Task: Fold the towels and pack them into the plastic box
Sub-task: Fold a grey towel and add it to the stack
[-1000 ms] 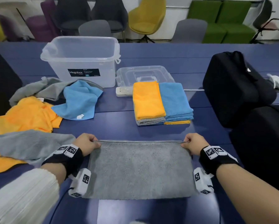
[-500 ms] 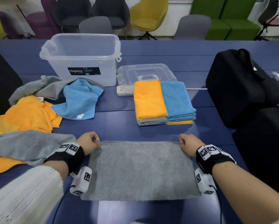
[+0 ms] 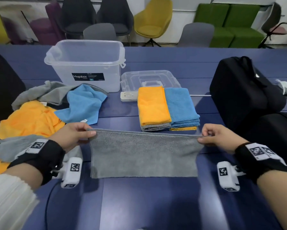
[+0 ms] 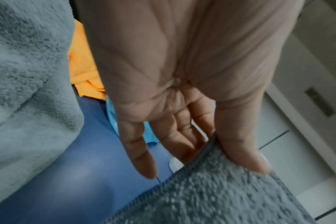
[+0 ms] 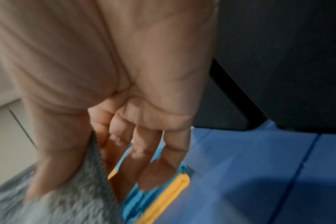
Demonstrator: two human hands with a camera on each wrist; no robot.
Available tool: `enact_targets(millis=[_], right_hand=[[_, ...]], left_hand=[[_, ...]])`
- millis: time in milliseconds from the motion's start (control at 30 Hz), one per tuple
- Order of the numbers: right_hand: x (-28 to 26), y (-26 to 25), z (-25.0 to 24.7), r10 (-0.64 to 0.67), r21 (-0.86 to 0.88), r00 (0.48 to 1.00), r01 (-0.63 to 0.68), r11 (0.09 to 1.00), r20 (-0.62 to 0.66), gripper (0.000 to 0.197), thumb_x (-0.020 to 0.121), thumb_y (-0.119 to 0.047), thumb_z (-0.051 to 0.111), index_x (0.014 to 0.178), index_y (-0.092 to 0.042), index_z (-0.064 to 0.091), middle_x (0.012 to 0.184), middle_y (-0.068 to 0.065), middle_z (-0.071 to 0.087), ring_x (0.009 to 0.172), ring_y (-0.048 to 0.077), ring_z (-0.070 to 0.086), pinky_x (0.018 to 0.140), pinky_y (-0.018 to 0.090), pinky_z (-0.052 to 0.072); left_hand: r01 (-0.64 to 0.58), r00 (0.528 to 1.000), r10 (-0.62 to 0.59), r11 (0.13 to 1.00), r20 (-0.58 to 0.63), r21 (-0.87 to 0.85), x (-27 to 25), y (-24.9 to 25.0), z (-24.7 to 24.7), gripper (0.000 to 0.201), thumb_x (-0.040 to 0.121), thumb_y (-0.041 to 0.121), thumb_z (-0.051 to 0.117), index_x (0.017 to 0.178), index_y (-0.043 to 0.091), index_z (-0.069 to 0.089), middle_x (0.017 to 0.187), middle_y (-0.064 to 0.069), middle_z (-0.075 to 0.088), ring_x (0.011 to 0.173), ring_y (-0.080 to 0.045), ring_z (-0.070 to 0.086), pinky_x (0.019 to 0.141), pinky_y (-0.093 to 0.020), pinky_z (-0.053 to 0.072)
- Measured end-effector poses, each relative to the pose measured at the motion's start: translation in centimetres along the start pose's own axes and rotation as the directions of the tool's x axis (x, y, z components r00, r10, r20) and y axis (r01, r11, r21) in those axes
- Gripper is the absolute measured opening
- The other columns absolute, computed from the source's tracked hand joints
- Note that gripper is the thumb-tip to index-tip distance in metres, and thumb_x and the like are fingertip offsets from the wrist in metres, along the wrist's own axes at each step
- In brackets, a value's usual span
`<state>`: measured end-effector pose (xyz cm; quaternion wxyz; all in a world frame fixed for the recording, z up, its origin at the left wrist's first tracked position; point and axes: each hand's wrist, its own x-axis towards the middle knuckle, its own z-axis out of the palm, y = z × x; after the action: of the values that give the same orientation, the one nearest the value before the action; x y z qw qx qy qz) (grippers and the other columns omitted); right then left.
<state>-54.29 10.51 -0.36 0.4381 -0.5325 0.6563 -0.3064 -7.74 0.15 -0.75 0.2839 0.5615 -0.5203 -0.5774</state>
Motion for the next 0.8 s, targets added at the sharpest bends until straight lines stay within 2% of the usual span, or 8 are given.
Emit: enact_targets(millis=[100, 200, 300, 367, 467, 567, 700, 800], right_hand=[[-1.8, -1.4, -1.6, 0.049, 0.116, 0.988, -0.066, 0.991, 0.147, 0.048, 0.046, -0.034, 0.092, 0.058, -0.02, 0.048, 0.061, 0.011, 0.043, 0.054, 0.014, 0.039, 0.05, 0.02, 0.036], [-3.5, -2.9, -3.0, 0.079, 0.181, 0.965, -0.126, 0.975, 0.249, 0.047, 0.051, -0.025, 0.093, 0.061, -0.017, 0.047, 0.061, 0.011, 0.039, 0.051, 0.014, 0.037, 0.044, 0.019, 0.036], [-4.5, -4.8, -3.7, 0.061, 0.241, 0.954, -0.135, 0.961, 0.293, 0.038, 0.062, -0.007, 0.084, 0.064, -0.011, 0.046, 0.052, 0.006, 0.036, 0.04, 0.011, 0.037, 0.038, 0.018, 0.033], [-4.2, -5.5, -3.6, 0.063, 0.261, 0.966, -0.131, 0.957, 0.252, 0.031, 0.067, 0.0, 0.074, 0.069, -0.005, 0.043, 0.049, 0.005, 0.034, 0.036, 0.008, 0.034, 0.034, 0.017, 0.03], [-2.0, -4.5, -2.7, 0.169, 0.199, 0.97, -0.203, 0.959, 0.176, 0.02, 0.079, 0.005, 0.063, 0.076, -0.004, 0.046, 0.047, 0.003, 0.039, 0.036, 0.008, 0.033, 0.033, 0.018, 0.025], [0.5, -2.5, -0.3, 0.304, -0.052, 0.948, -0.3, 0.952, 0.09, 0.016, 0.085, -0.007, 0.068, 0.08, -0.011, 0.053, 0.047, 0.003, 0.04, 0.038, 0.013, 0.031, 0.042, 0.022, 0.021], [2.9, 0.0, 4.4, 0.466, 0.047, 0.876, -0.464, 0.884, -0.123, 0.018, 0.094, 0.001, 0.046, 0.084, -0.013, 0.048, 0.061, 0.011, 0.057, 0.029, 0.013, 0.049, 0.032, 0.013, 0.03], [3.9, 2.4, 6.3, 0.382, -0.135, 0.869, -0.44, 0.888, -0.315, 0.008, 0.085, -0.01, 0.047, 0.085, -0.018, 0.047, 0.095, 0.019, 0.06, 0.065, 0.028, 0.058, 0.056, 0.031, 0.046]], left_hand=[[0.036, 0.989, -0.021, 0.995, 0.149, -0.097, -1.9, 1.6, -0.8, 0.026, 0.066, 0.013, 0.083, 0.059, 0.009, 0.059, 0.056, -0.006, 0.06, 0.06, -0.021, 0.054, 0.051, -0.018, 0.051], [0.041, 0.96, -0.02, 0.997, 0.278, -0.071, -3.7, 3.3, -1.6, 0.05, 0.028, 0.032, 0.098, 0.051, 0.013, 0.058, 0.057, -0.008, 0.056, 0.052, -0.015, 0.057, 0.051, -0.022, 0.052], [0.059, 0.932, -0.011, 0.991, 0.362, -0.122, -4.7, 4.8, -2.4, 0.051, 0.035, 0.025, 0.098, 0.052, 0.01, 0.052, 0.059, -0.01, 0.05, 0.051, -0.017, 0.052, 0.048, -0.023, 0.049], [0.079, 0.931, -0.017, 0.985, 0.364, -0.155, -4.5, 5.4, -2.3, 0.037, 0.062, 0.01, 0.087, 0.053, 0.01, 0.051, 0.057, -0.01, 0.047, 0.048, -0.015, 0.048, 0.045, -0.021, 0.046], [0.162, 0.967, -0.131, 0.978, 0.217, -0.133, -3.1, 4.9, -1.3, 0.034, 0.087, -0.006, 0.052, 0.057, 0.01, 0.053, 0.054, -0.007, 0.049, 0.04, -0.012, 0.049, 0.038, -0.018, 0.042], [0.192, 0.981, -0.193, 0.981, 0.01, 0.023, -0.6, 2.4, 0.3, 0.024, 0.085, -0.001, 0.061, 0.066, 0.008, 0.051, 0.057, -0.008, 0.049, 0.038, -0.012, 0.048, 0.037, -0.019, 0.04], [0.195, 0.967, -0.076, 0.838, -0.244, 0.509, 3.0, -2.3, 2.4, 0.022, 0.077, 0.014, 0.078, 0.068, 0.012, 0.058, 0.07, -0.008, 0.06, 0.071, -0.024, 0.059, 0.065, -0.029, 0.042], [0.231, 0.926, -0.003, 0.797, -0.378, 0.559, 3.4, -3.7, 3.9, 0.018, 0.084, 0.016, 0.068, 0.097, 0.006, 0.062, 0.105, -0.015, 0.066, 0.105, -0.033, 0.06, 0.089, -0.034, 0.043]])
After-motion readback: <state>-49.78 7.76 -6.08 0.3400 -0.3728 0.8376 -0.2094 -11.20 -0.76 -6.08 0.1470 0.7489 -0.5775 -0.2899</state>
